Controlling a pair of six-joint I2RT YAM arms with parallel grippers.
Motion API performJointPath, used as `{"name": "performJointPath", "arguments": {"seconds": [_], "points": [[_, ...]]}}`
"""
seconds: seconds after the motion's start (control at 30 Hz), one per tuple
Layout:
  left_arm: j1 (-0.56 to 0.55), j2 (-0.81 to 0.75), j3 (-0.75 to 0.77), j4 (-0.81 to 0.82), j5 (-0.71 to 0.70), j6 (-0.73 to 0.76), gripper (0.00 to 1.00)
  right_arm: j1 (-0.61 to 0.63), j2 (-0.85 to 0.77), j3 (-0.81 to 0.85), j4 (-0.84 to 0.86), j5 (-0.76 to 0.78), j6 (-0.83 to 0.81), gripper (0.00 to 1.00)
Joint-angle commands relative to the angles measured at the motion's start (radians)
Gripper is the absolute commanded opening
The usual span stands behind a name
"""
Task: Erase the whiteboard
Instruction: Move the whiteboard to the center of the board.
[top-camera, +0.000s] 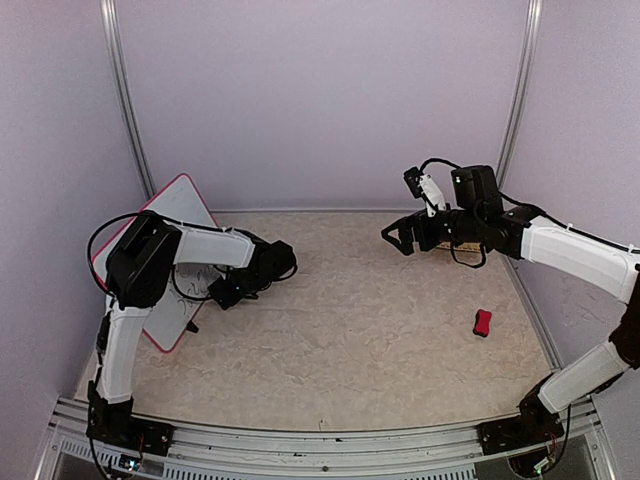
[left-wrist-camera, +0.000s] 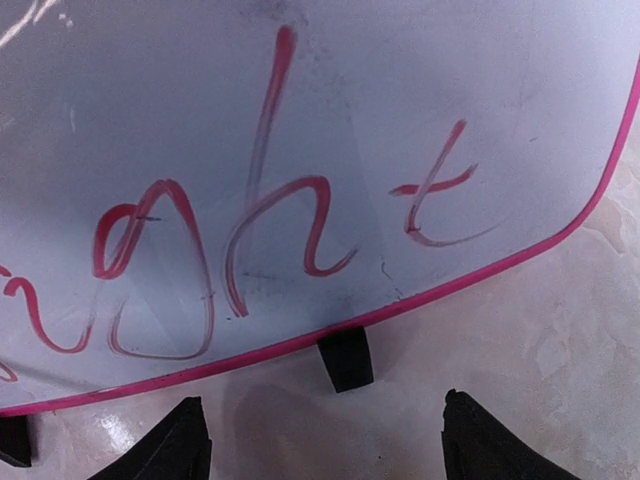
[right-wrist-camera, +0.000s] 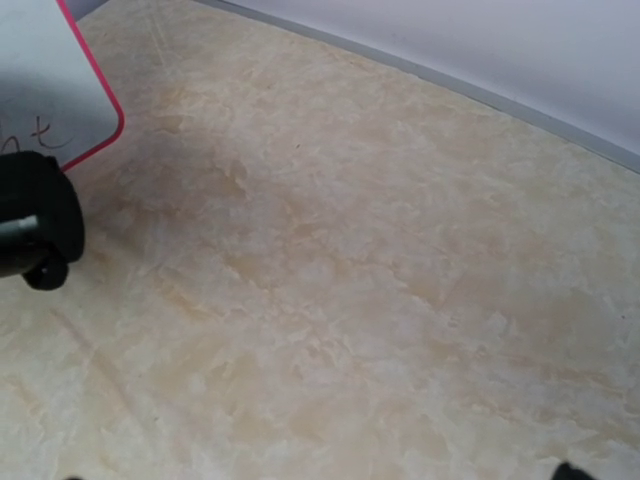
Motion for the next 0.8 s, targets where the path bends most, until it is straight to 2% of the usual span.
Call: {"name": "performJointPath", "arguments": {"seconds": [0.0,0.1,0.2,0.77], "points": [[0.017,0.048,0.042,-0.009,0.014,-0.015,0.77,0.005,-0.007,0.018,0.012,-0.012,-0.006,1.00],[0.024,0.062,0.057,-0.013,0.017,-0.013,0.76,0.004,-0.006,0.018,0.014,-0.016,-0.006,1.00],[0.025,0.069,0.068,-0.014,0.015,-0.014,0.68,0.005,-0.006,0.017,0.015,-0.020,-0.006,1.00],[0.051,0.111,0.116,-0.052,-0.007,-0.029,0.53,0.005,-0.015,0.013,0.021,-0.040,-0.002,1.00]]}}
